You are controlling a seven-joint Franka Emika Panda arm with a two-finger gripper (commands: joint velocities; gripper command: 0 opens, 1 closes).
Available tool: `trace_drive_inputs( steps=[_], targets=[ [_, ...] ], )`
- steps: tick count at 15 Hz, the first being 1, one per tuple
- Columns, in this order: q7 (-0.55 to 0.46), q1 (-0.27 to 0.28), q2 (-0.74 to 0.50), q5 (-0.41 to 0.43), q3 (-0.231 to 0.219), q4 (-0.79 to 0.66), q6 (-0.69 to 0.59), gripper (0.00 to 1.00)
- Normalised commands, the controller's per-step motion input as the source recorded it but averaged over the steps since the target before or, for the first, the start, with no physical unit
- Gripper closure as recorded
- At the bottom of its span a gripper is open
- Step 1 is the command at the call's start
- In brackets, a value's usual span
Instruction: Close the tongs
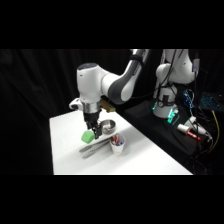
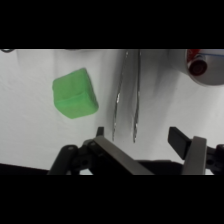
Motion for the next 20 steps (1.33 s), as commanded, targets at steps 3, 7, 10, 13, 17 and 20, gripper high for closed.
trace_drive_inputs(
  steps=[3, 7, 10, 13, 17, 20],
  targets=[
    [-0.03, -0.009, 0.17, -0.005, -0.009, 0.13, 0.11, 0.00],
    [-0.08, -0.041, 0.17, 0.032, 0.005, 0.13, 0.13, 0.00],
    [-0.15, -0.085, 0.19, 0.089, 0.038, 0.14, 0.13, 0.00],
    [-0.20, -0.118, 0.20, 0.155, 0.092, 0.16, 0.12, 0.00],
    [-0.20, -0.113, 0.19, 0.171, 0.115, 0.18, 0.13, 0.00],
    [-0.20, -0.092, 0.16, 0.123, 0.093, 0.17, 0.12, 0.00]
  ],
)
